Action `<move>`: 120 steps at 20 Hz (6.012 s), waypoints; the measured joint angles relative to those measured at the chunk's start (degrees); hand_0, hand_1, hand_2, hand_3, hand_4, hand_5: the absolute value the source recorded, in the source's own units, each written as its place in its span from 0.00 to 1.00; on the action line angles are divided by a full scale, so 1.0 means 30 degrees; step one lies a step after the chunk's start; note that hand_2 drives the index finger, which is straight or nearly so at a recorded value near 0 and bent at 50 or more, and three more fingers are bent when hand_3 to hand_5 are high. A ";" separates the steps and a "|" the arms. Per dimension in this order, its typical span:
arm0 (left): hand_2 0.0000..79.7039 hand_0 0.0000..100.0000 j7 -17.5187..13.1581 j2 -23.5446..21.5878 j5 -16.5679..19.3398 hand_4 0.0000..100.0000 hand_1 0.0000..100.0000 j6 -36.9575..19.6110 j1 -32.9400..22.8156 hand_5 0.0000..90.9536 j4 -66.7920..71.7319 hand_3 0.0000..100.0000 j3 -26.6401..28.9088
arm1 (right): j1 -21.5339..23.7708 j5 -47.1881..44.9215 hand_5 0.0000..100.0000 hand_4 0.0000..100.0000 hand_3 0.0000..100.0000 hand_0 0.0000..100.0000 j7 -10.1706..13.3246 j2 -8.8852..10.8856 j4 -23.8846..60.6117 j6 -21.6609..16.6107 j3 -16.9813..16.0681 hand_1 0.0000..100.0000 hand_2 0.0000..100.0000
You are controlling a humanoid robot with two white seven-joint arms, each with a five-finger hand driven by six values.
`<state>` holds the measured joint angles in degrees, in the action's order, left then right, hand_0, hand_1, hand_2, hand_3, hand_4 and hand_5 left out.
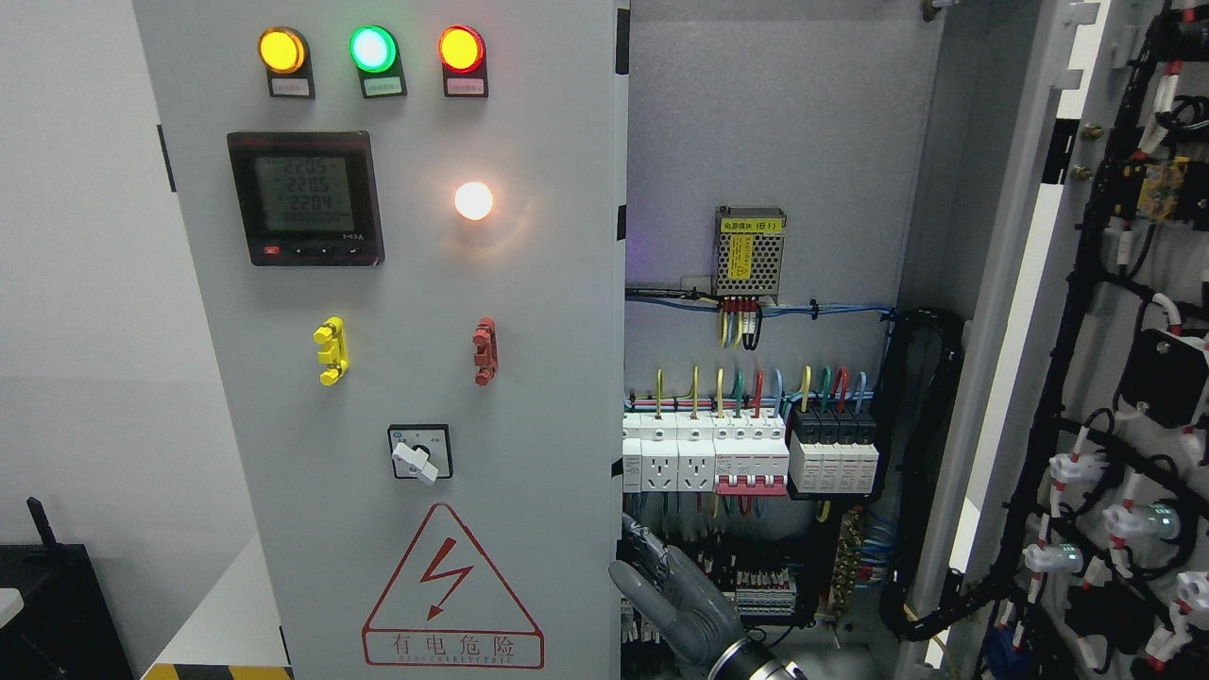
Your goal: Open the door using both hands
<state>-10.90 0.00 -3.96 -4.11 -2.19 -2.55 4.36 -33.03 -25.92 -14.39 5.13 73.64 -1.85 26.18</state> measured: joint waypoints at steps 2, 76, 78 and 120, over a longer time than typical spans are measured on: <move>0.00 0.12 0.0001 0.0000 0.0000 0.00 0.39 -0.0003 -0.0004 0.00 0.0001 0.00 0.0002 | -0.0099 -0.0008 0.00 0.00 0.00 0.12 -0.0019 0.0002 -0.0074 0.0000 -0.0007 0.39 0.00; 0.00 0.12 -0.0002 0.0000 0.0000 0.00 0.39 0.0010 -0.0001 0.00 0.0000 0.00 0.0005 | 0.0992 -0.3265 0.00 0.00 0.00 0.12 -0.3735 -0.0060 0.3575 0.1011 0.0614 0.39 0.00; 0.00 0.12 -0.0001 0.0000 0.0000 0.00 0.39 0.0010 -0.0001 0.00 0.0000 0.00 0.0003 | 0.1067 -0.3290 0.00 0.00 0.00 0.12 -0.3828 -0.0067 0.3800 0.1011 0.0709 0.39 0.00; 0.00 0.12 -0.0004 0.0000 0.0000 0.00 0.39 0.0010 -0.0001 0.00 0.0000 0.00 0.0005 | 0.1627 -0.6130 0.00 0.00 0.00 0.12 -0.3913 -0.0273 0.6785 0.1034 0.4723 0.39 0.00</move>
<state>-10.91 0.00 -3.95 -4.08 -2.20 -2.55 4.38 -28.15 -44.31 -26.12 4.31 94.00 1.25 40.35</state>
